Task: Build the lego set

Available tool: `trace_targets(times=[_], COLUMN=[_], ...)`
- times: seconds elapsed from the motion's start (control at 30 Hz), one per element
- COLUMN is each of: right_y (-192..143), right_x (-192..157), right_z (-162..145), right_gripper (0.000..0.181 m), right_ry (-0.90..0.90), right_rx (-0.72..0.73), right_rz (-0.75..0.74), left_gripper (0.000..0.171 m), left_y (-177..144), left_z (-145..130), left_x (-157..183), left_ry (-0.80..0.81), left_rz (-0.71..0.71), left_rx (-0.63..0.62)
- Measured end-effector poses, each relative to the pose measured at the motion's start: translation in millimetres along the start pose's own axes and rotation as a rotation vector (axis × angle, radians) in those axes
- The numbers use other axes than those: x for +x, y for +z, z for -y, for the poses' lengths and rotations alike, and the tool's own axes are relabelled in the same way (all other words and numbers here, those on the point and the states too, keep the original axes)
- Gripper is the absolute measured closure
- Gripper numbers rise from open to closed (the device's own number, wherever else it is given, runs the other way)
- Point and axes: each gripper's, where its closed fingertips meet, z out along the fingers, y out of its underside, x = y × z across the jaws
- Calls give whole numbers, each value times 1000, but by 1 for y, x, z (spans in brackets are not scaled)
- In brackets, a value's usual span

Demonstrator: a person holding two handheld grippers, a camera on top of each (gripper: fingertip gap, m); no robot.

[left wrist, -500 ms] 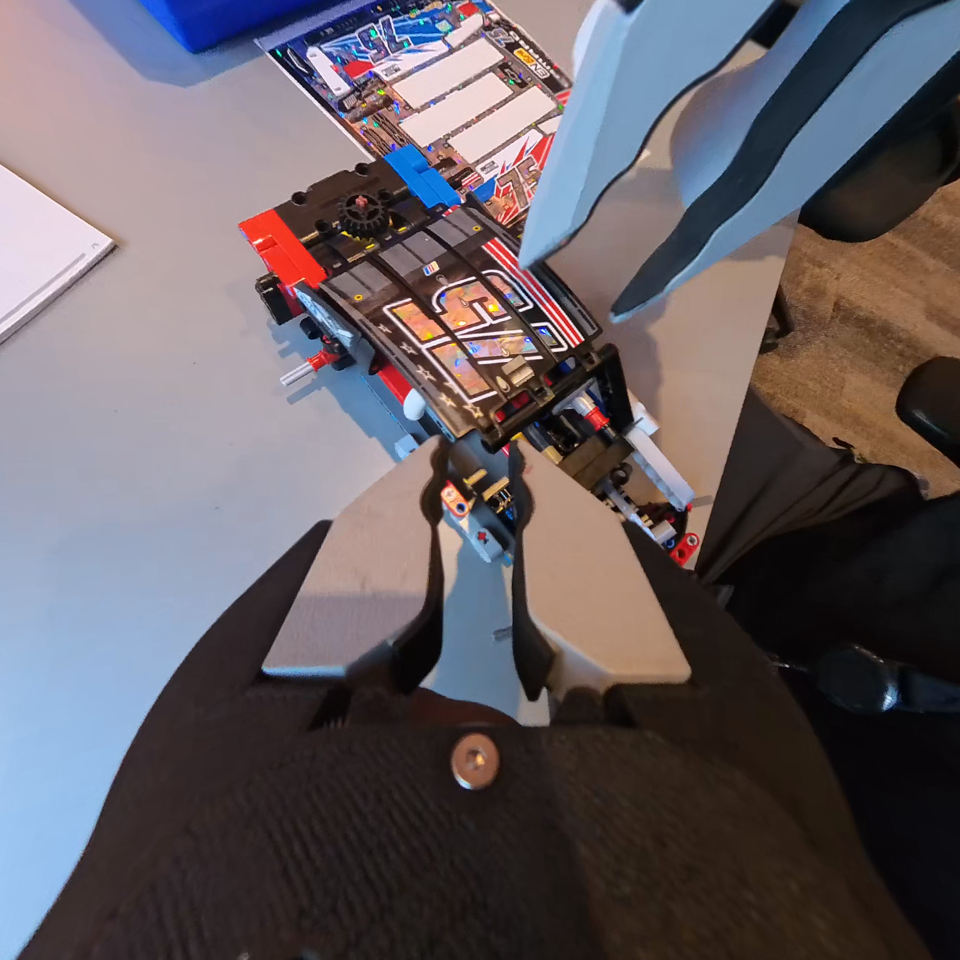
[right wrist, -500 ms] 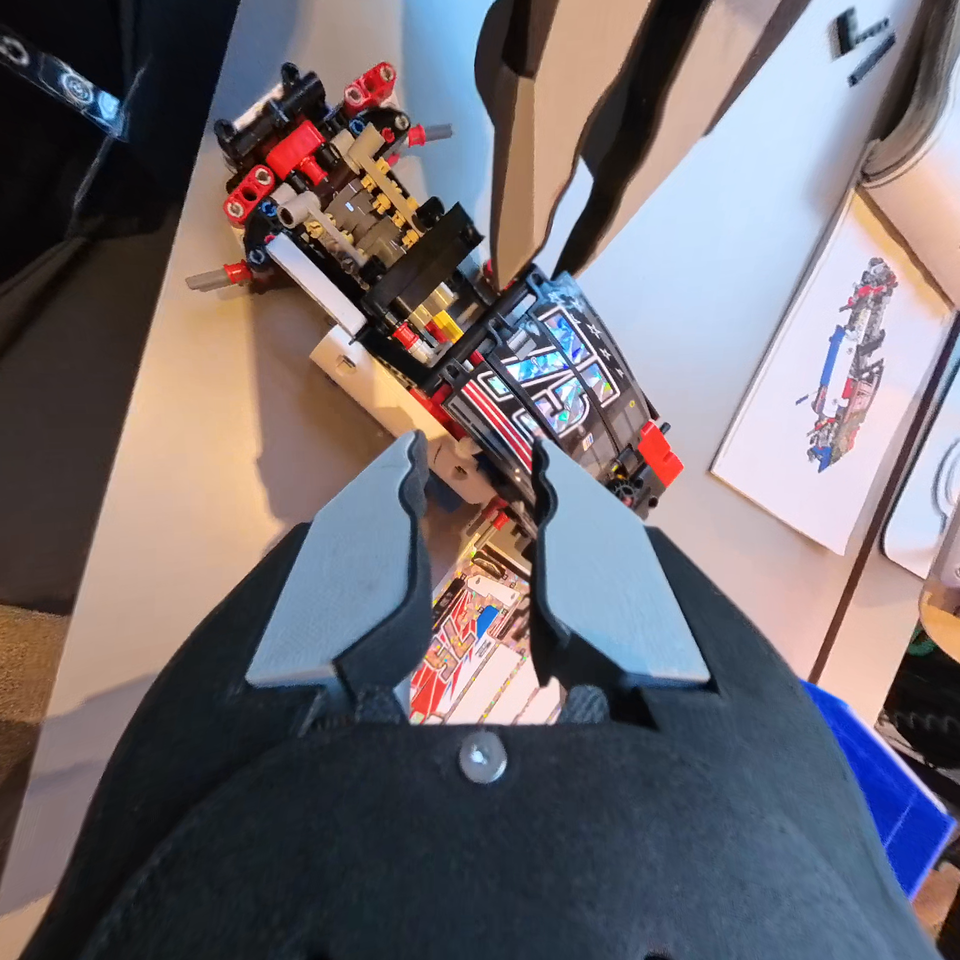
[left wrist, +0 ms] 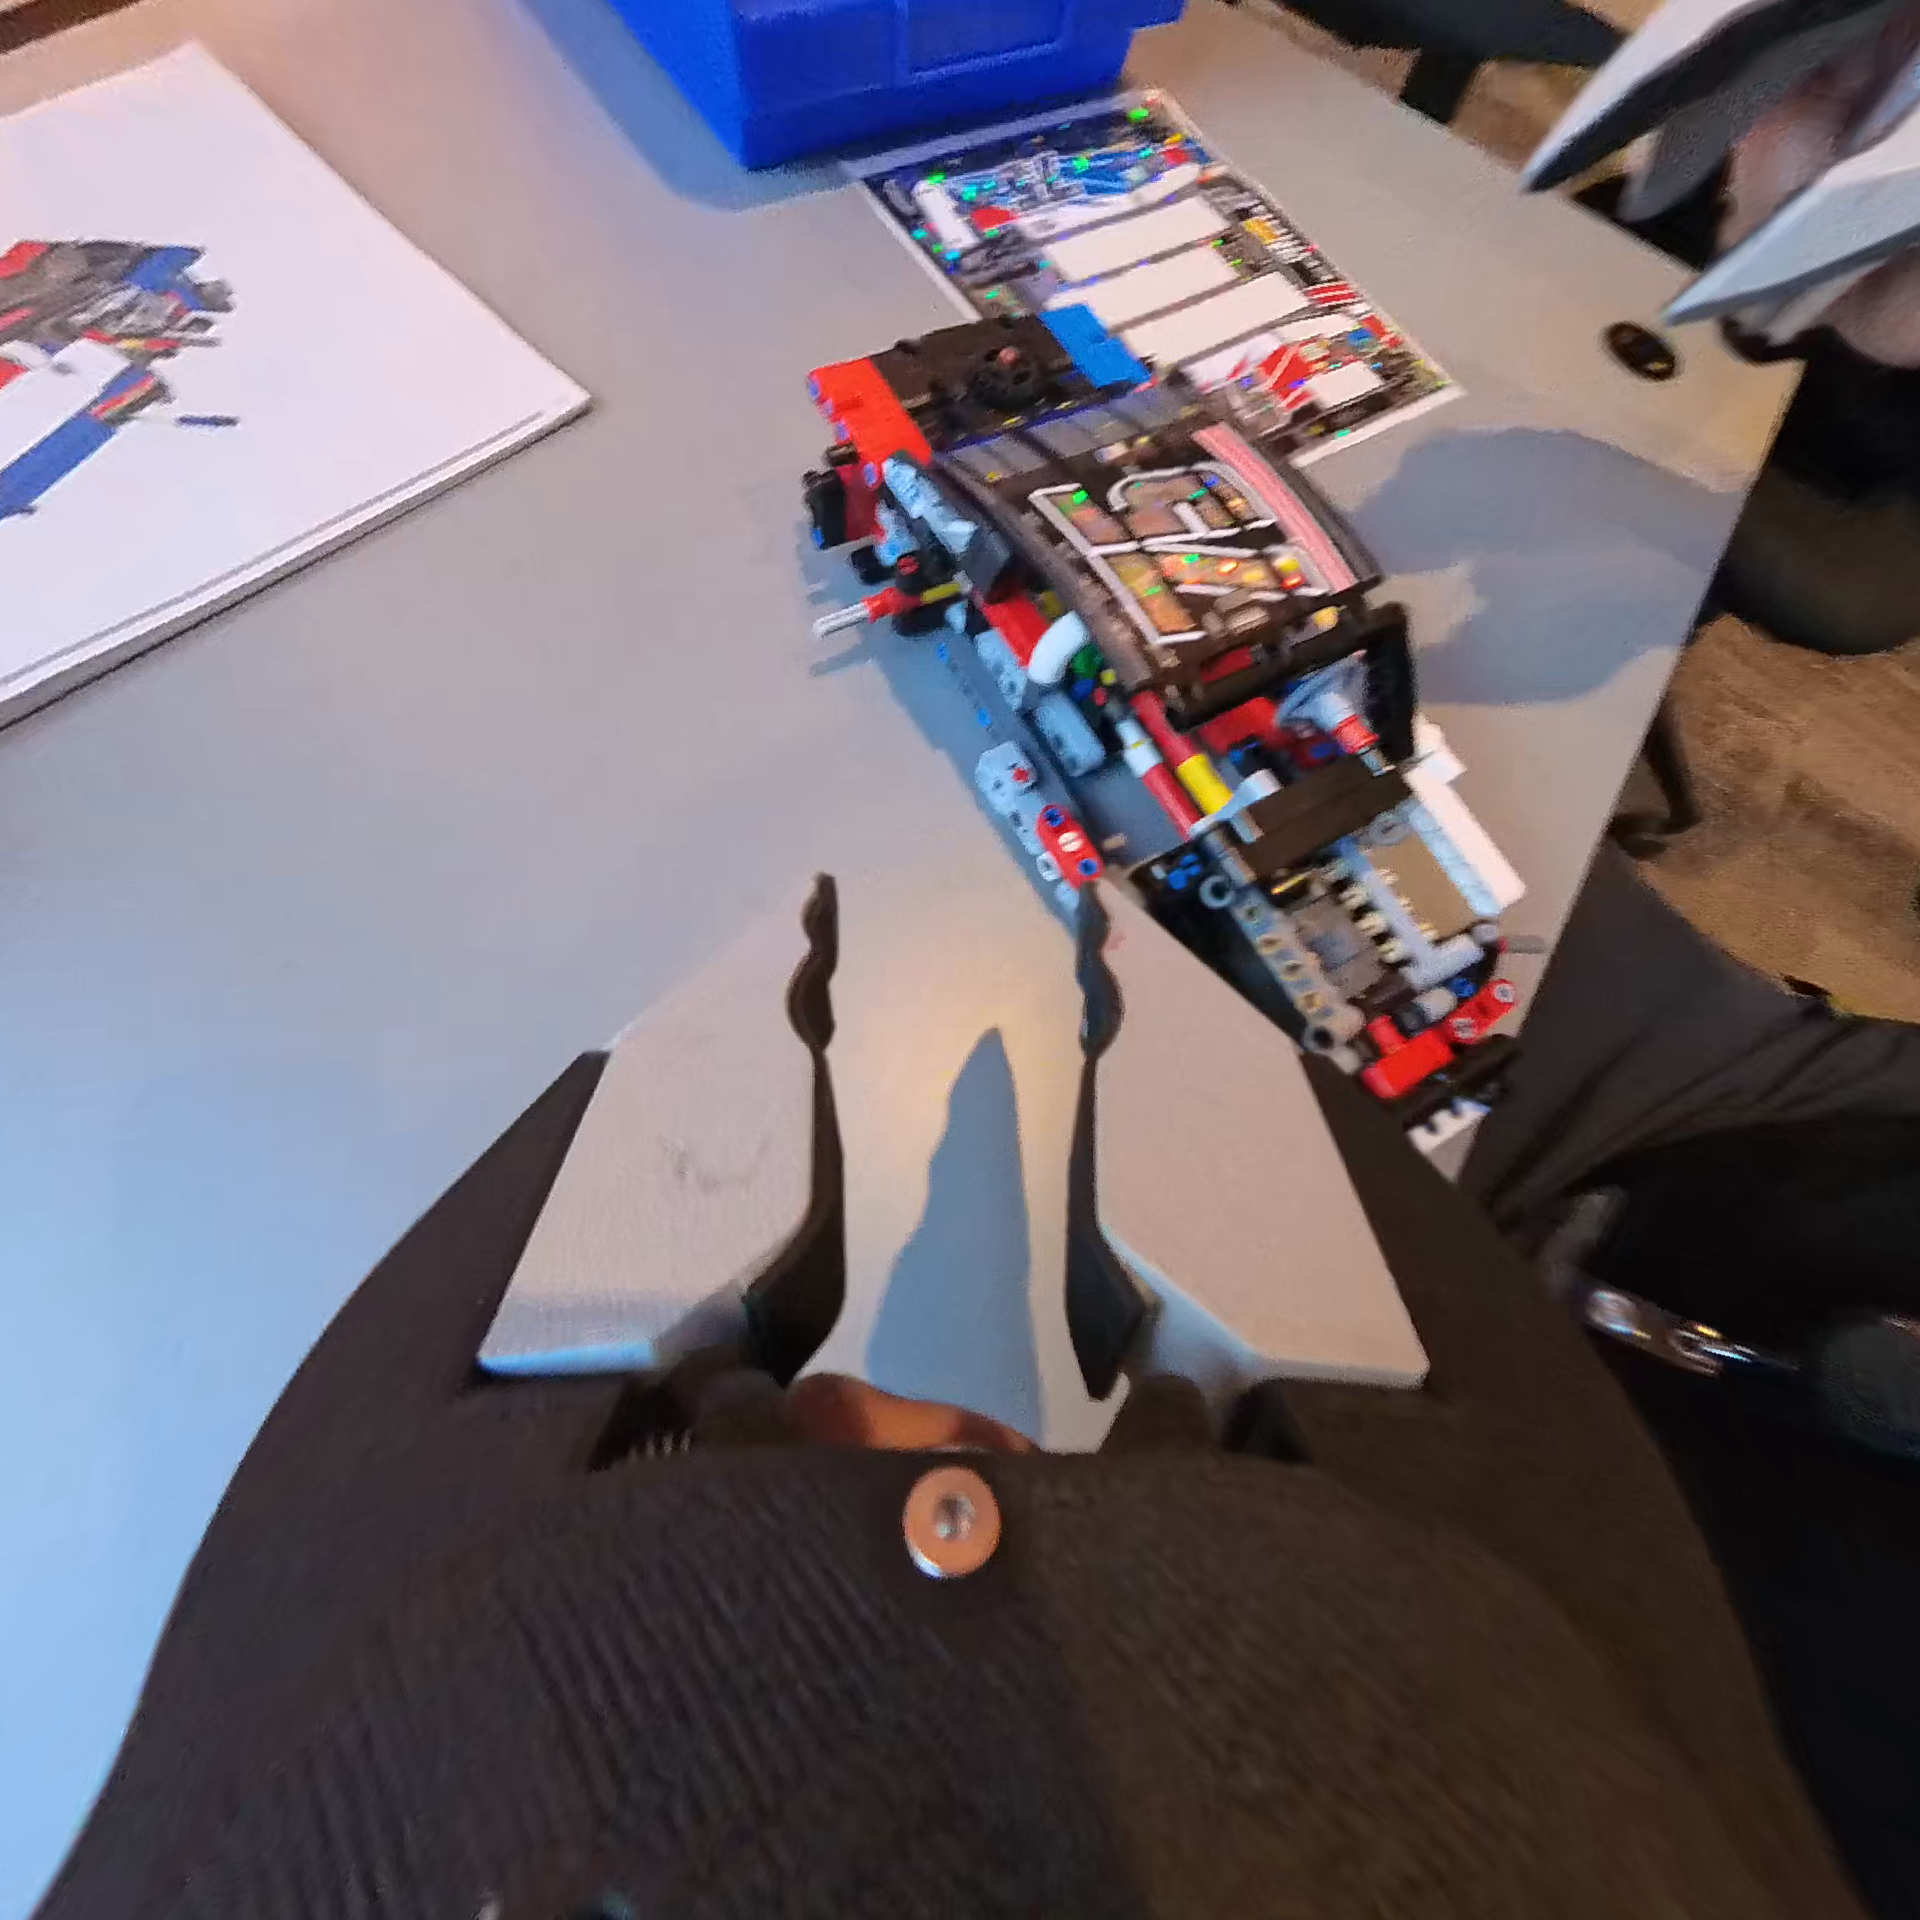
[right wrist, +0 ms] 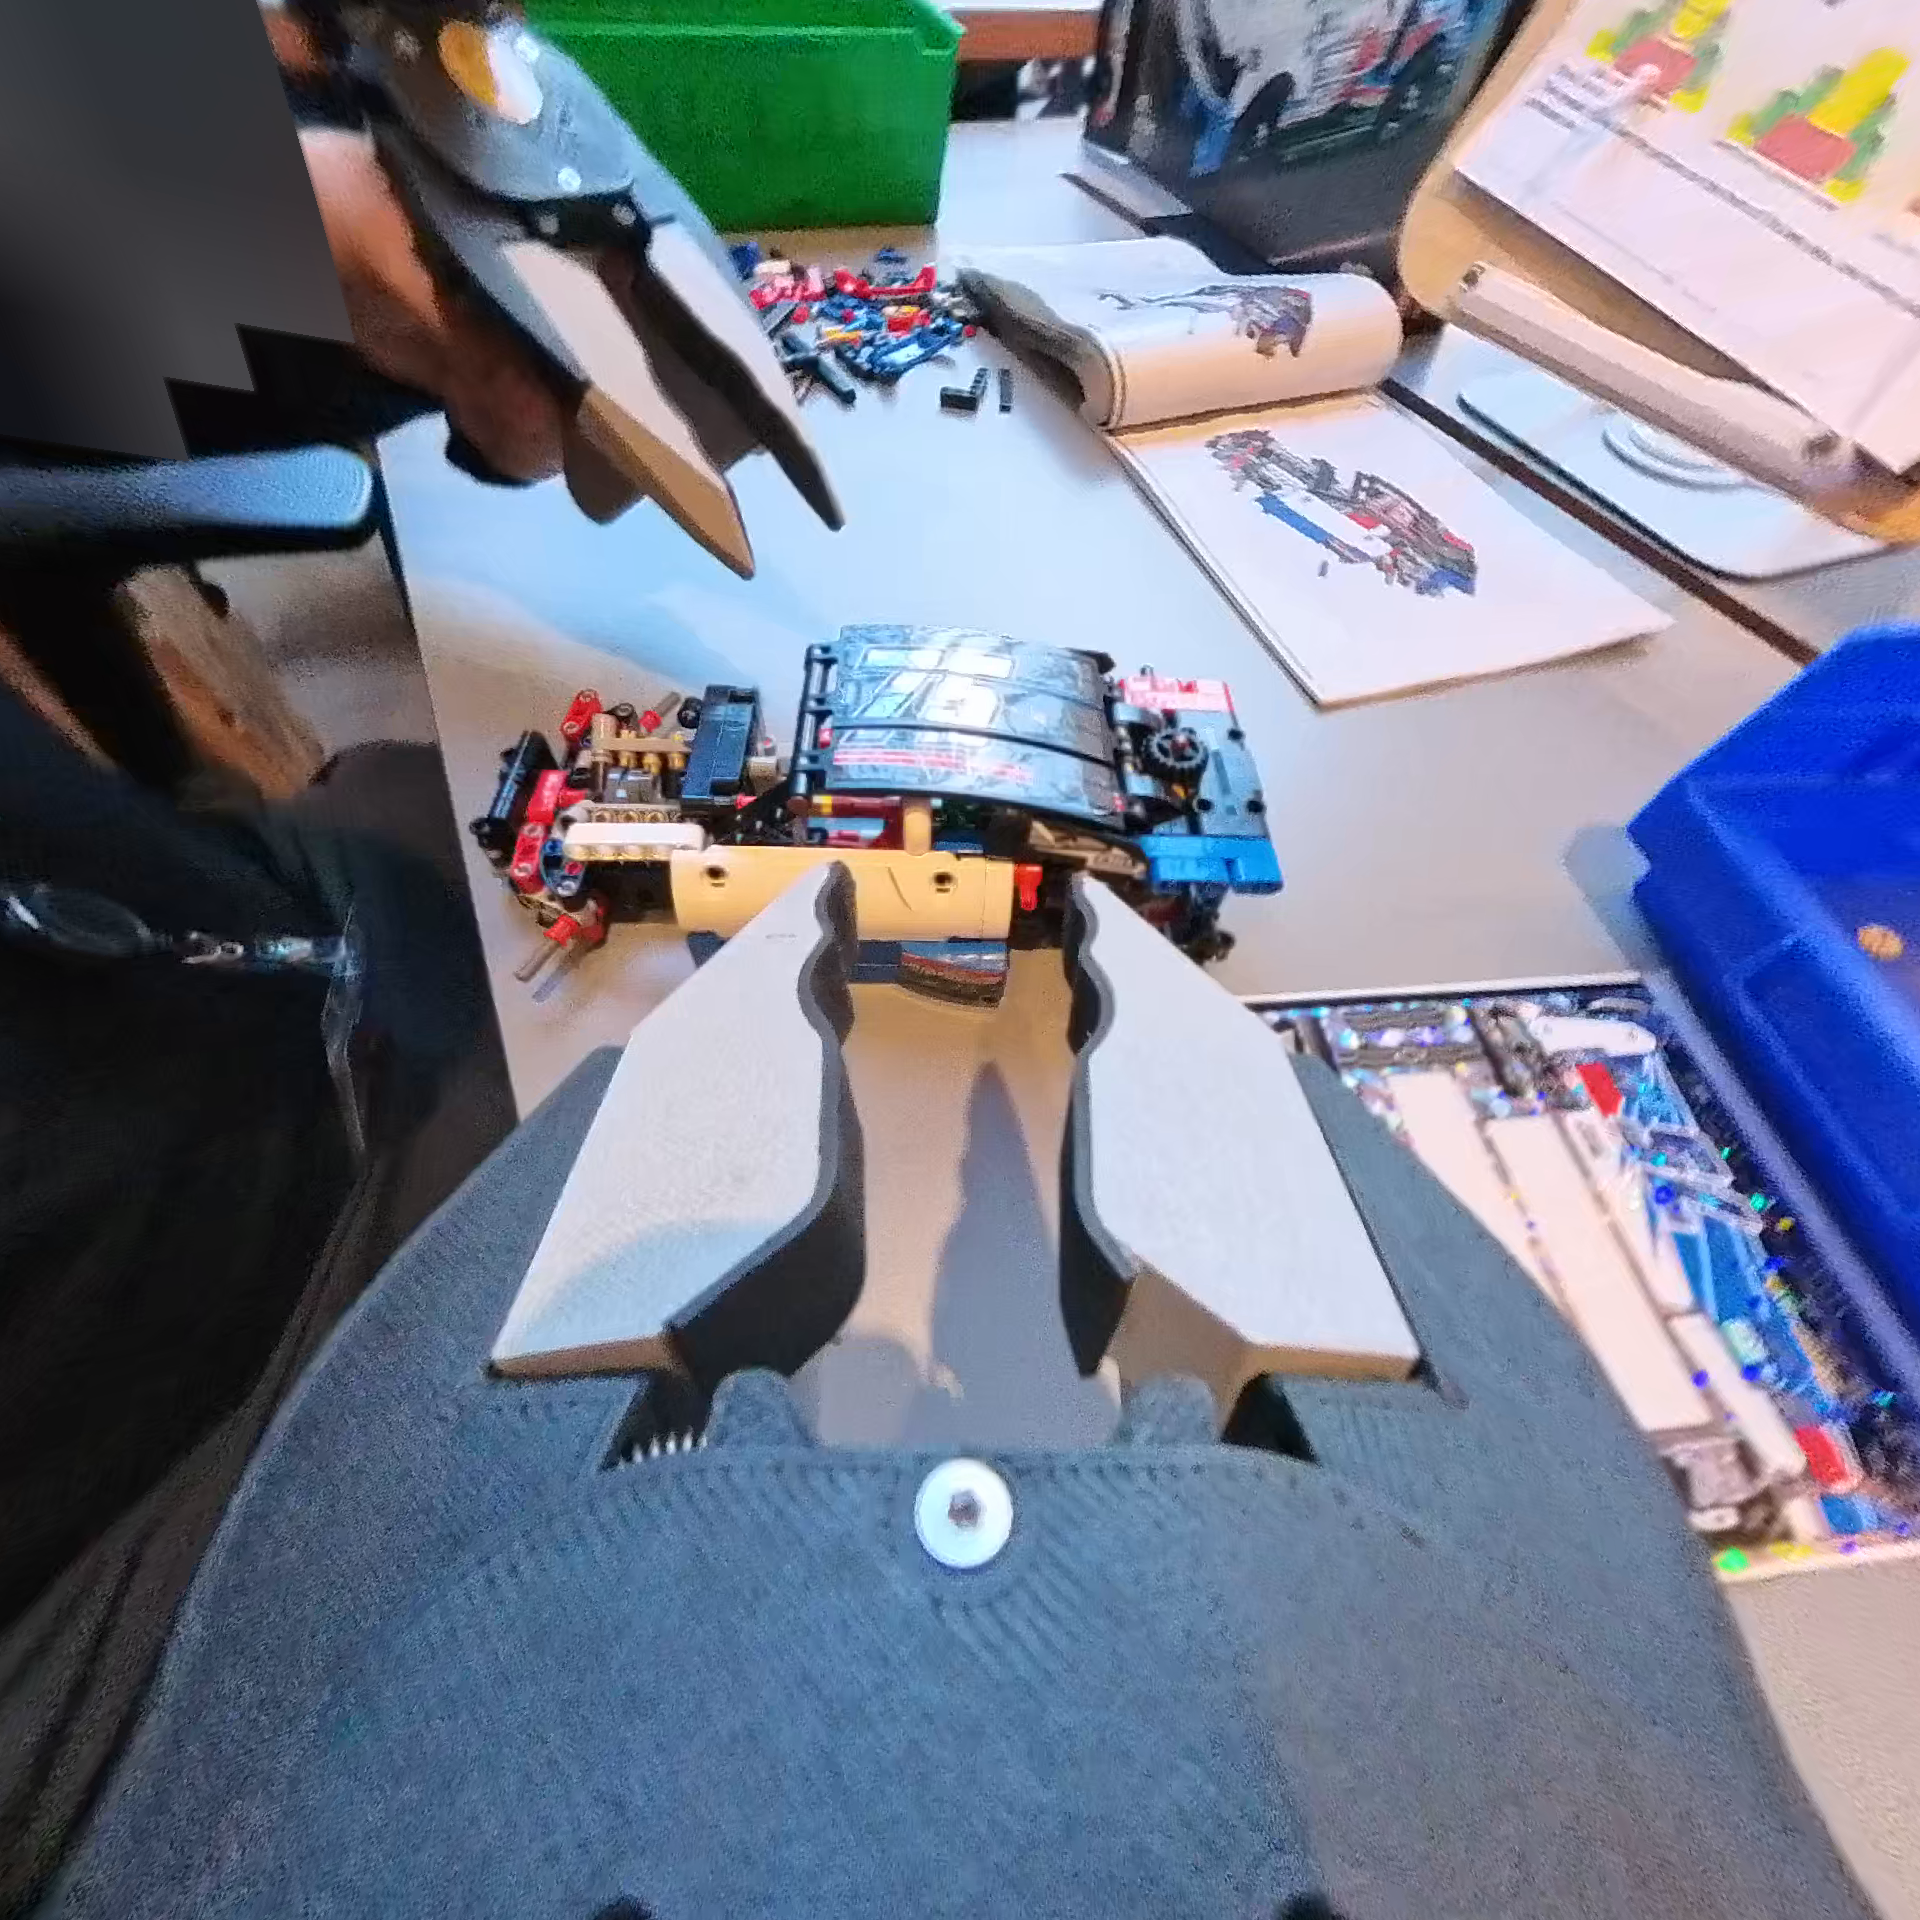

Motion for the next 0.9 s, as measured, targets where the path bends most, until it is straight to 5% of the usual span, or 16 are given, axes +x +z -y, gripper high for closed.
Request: trace_targets(times=[0.17,0.43,0.9], right_y=[3,-32,-26], right_x=[21,86,62], right_z=[-30,-68,-49], right_gripper=[140,142,147], right_ry=[111,162,203], right_rx=[-69,-373,-296], right_rz=[-226,-900,-964], left_gripper=[117,115,117], left_y=[1,-15,-29], left_z=[-17,-9,-10], left_x=[-29,-75,-78], left_ry=[36,5,-29], left_rz=[209,578,610], left_rx=[20,200,289])
